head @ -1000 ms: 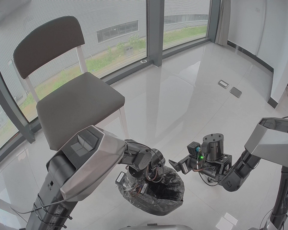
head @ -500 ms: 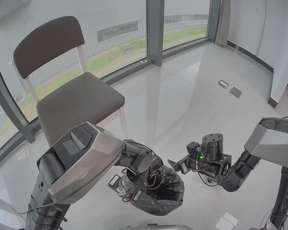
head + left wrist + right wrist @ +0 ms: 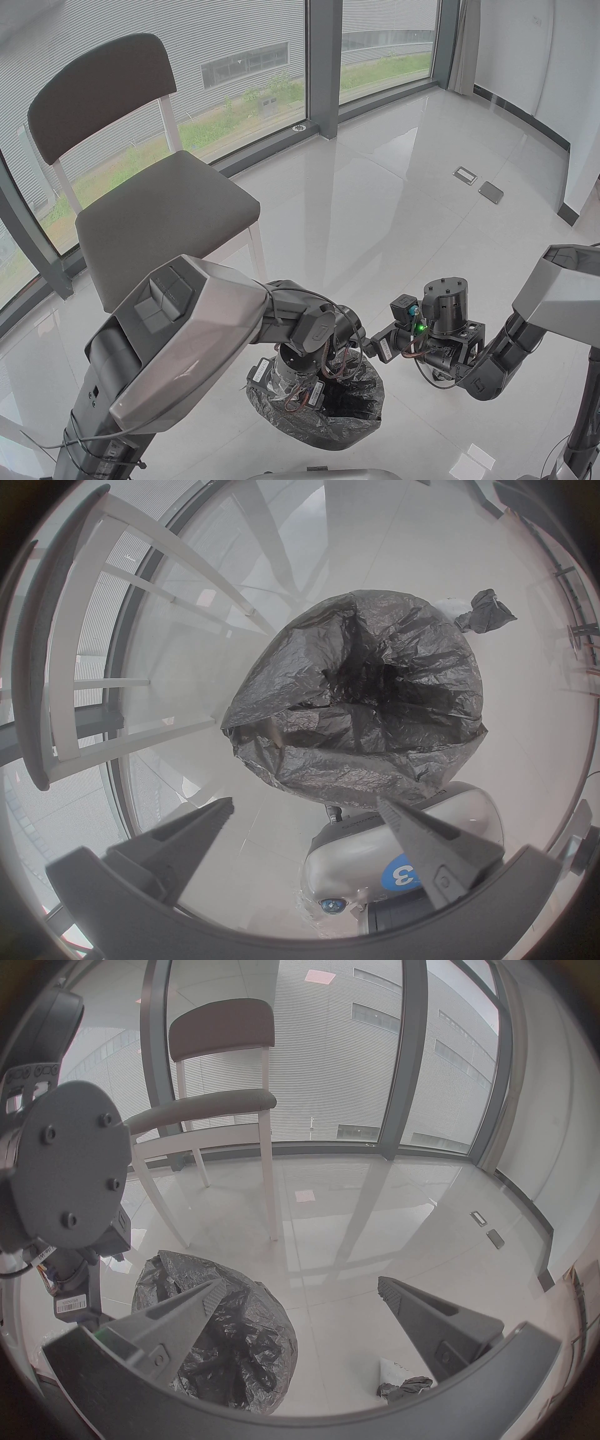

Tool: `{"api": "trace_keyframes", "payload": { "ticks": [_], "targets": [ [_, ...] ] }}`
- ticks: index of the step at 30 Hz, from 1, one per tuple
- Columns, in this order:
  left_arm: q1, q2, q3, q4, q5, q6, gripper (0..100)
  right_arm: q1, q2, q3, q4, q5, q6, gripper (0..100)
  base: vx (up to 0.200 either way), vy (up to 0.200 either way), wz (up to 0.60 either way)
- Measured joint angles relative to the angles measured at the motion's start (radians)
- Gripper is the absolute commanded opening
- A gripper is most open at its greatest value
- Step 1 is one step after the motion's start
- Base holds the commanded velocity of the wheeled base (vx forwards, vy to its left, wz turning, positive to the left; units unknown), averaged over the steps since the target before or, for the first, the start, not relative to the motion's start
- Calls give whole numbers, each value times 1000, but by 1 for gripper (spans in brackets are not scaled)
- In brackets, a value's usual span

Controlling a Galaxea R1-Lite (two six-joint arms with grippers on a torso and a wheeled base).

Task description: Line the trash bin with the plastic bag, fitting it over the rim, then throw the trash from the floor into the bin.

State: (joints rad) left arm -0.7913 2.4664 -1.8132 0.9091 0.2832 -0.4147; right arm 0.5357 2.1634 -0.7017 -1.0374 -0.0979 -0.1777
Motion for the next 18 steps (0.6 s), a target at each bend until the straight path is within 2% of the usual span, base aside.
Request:
{"api": "trace_keyframes", "payload": {
  "ticks": [10,18],
  "targets": [
    [14,-108,-1,33,1,-13,100,31,13,26,3,31,-5,100,0,0,0],
    [102,-283,19,73,13,-8,100,127,91,-8,2,44,-3,100,0,0,0]
  ]
}}
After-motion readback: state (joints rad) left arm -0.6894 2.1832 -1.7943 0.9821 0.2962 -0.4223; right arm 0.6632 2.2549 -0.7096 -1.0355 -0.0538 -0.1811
